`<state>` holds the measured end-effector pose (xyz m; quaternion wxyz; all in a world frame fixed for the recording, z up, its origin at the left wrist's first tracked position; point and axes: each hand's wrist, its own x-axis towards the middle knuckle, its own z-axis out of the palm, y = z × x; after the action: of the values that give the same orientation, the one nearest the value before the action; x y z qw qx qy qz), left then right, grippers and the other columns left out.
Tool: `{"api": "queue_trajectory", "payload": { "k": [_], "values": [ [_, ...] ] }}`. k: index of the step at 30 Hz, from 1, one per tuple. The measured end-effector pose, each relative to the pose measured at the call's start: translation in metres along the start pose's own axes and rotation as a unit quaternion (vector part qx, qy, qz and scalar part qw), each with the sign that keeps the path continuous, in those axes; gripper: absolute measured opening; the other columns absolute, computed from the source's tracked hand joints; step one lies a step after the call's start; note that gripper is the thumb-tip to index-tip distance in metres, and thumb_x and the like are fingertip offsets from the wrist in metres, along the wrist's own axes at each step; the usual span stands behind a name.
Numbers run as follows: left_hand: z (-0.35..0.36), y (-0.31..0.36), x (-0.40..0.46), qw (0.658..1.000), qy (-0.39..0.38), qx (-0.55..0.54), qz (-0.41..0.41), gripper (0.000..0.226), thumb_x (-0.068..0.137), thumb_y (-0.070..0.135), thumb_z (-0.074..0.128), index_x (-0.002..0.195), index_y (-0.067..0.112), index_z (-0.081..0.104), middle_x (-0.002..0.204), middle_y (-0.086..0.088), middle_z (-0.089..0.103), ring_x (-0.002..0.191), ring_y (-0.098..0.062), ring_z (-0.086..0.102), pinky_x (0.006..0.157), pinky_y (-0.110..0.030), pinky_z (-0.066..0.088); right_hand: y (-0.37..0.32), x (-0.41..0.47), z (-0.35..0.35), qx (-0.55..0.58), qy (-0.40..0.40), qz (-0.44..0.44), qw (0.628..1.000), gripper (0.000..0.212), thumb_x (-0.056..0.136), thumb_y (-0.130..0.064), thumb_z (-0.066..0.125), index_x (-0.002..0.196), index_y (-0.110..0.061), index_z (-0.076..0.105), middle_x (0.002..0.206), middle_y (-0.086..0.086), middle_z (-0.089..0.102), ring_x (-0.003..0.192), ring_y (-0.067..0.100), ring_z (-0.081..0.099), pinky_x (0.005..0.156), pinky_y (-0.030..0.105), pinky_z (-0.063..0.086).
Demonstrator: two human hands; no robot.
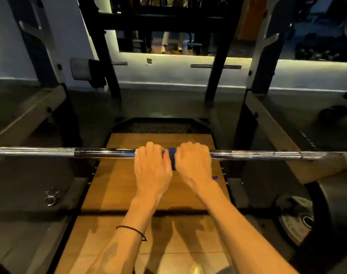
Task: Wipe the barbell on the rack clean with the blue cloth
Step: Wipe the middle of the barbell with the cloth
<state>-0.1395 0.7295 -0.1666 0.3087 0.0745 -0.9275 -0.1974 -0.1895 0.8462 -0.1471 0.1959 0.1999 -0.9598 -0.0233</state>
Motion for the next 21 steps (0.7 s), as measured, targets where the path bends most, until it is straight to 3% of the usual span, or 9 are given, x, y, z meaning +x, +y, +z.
{"api": "queue_trajectory", "payload": {
  "k": [3,7,10,14,17,19,21],
  "values": [
    [-0.003,0.002,0.027,0.998,-0.009,0.059,0.004,0.026,0.101,0.034,0.042,0.081,0.022,0.053,0.080,0.003,0.051,0.072,-0.016,0.045,0.066,-0.036,0.041,-0.018,0.001,0.005,0.038,0.009,0.001,0.999,0.025,0.101,-0.028,0.046,0.078,-0.025,0.056,0.081,-0.001,0.064,0.076,0.023,0.059,0.067,0.038,0.030],
    [0.010,0.008,0.065,0.986,-0.113,0.123,-0.008,0.047,0.102,0.047,0.029,0.080,0.020,0.060,0.083,-0.001,0.064,0.077,-0.022,0.059,0.073,-0.041,0.048,0.002,-0.004,0.009,0.076,0.012,-0.005,0.997,0.041,0.104,-0.036,0.021,0.083,-0.027,0.056,0.082,-0.005,0.062,0.072,0.016,0.049,0.069,0.034,0.025],
    [0.019,0.006,0.060,0.976,-0.183,0.112,-0.020,0.058,0.100,0.060,0.020,0.086,0.021,0.061,0.087,-0.002,0.067,0.083,-0.025,0.064,0.073,-0.040,0.050,0.012,-0.004,0.007,0.087,0.025,-0.008,0.996,0.043,0.102,-0.038,0.020,0.082,-0.027,0.056,0.079,-0.005,0.061,0.070,0.018,0.050,0.068,0.034,0.025],
    [0.010,0.002,0.053,0.968,-0.170,0.174,0.063,0.065,0.099,0.064,0.017,0.076,0.023,0.064,0.073,-0.001,0.067,0.074,-0.025,0.065,0.061,-0.032,0.037,0.058,-0.012,0.012,0.075,0.012,0.007,0.997,0.032,0.096,-0.036,0.024,0.071,-0.028,0.041,0.073,0.003,0.062,0.067,0.029,0.058,0.063,0.040,0.025],
    [0.011,-0.001,0.048,0.977,-0.140,0.139,0.079,0.072,0.098,0.066,0.008,0.062,0.025,0.056,0.056,0.007,0.053,0.057,-0.014,0.054,0.058,-0.031,0.039,0.110,-0.024,0.015,0.050,0.017,0.068,0.996,0.034,0.097,-0.035,0.028,0.067,-0.025,0.042,0.067,0.009,0.060,0.064,0.036,0.058,0.061,0.043,0.033],
    [0.014,-0.005,0.044,0.980,-0.111,0.131,0.097,0.070,0.100,0.064,0.012,0.059,0.025,0.054,0.054,0.008,0.050,0.054,-0.012,0.050,0.060,-0.033,0.043,0.130,-0.033,0.015,0.028,0.016,0.102,0.994,0.040,0.098,-0.036,0.026,0.067,-0.023,0.047,0.067,0.008,0.060,0.068,0.036,0.060,0.074,0.047,0.044],
    [0.016,-0.005,0.040,0.982,-0.093,0.128,0.105,0.064,0.101,0.061,0.018,0.061,0.026,0.052,0.056,0.009,0.049,0.056,-0.011,0.047,0.062,-0.033,0.041,0.132,-0.039,0.017,-0.003,0.019,0.130,0.991,0.048,0.100,-0.034,0.025,0.073,-0.016,0.060,0.075,0.008,0.064,0.083,0.036,0.063,0.103,0.053,0.038]
  ]
}}
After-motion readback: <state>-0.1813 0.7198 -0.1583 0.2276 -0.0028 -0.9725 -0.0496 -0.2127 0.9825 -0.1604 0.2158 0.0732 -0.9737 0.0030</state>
